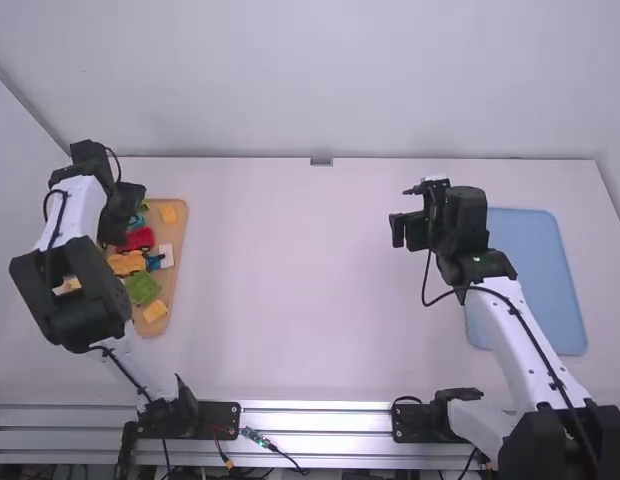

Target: Assemble lego blocks to make yellow taxi

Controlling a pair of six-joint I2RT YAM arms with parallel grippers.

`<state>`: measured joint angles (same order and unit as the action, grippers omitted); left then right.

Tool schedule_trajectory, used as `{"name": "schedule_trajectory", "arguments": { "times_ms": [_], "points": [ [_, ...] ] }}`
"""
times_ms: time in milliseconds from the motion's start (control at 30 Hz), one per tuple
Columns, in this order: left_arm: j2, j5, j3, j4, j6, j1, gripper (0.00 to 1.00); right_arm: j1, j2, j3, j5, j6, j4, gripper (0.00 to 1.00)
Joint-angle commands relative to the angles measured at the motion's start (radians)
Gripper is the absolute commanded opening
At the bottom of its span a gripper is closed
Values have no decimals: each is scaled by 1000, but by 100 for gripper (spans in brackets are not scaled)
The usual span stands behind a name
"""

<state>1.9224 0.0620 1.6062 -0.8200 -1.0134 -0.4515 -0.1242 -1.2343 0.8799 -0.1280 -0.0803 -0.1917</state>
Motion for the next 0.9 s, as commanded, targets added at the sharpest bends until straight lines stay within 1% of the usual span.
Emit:
{"name": "schedule_trajectory", "arguments": {
  "times_ms": [0, 267, 367, 467, 633, 800, 867],
  "points": [
    [6, 6, 14, -15, -53, -43, 99, 0, -7, 37, -2, 1, 0, 99],
    [6, 3, -108, 67, -74, -93, 99, 0, -7, 37, -3, 1, -1, 99],
    [6, 0, -150, 104, -72, -91, 99, 0, -7, 37, -3, 1, -4, 99],
    [6, 3, -202, 137, -117, -92, 99, 0, -7, 37, -3, 1, -3, 99],
    [6, 7, -241, 152, -124, -92, 99, 0, -7, 37, -3, 1, -4, 99],
    [6, 9, -312, 234, -125, -92, 100, 0, -7, 37, -2, 1, -4, 99],
    [6, 7, -335, 262, -124, -92, 95, 0, -7, 37, -3, 1, -4, 99]
  ]
}}
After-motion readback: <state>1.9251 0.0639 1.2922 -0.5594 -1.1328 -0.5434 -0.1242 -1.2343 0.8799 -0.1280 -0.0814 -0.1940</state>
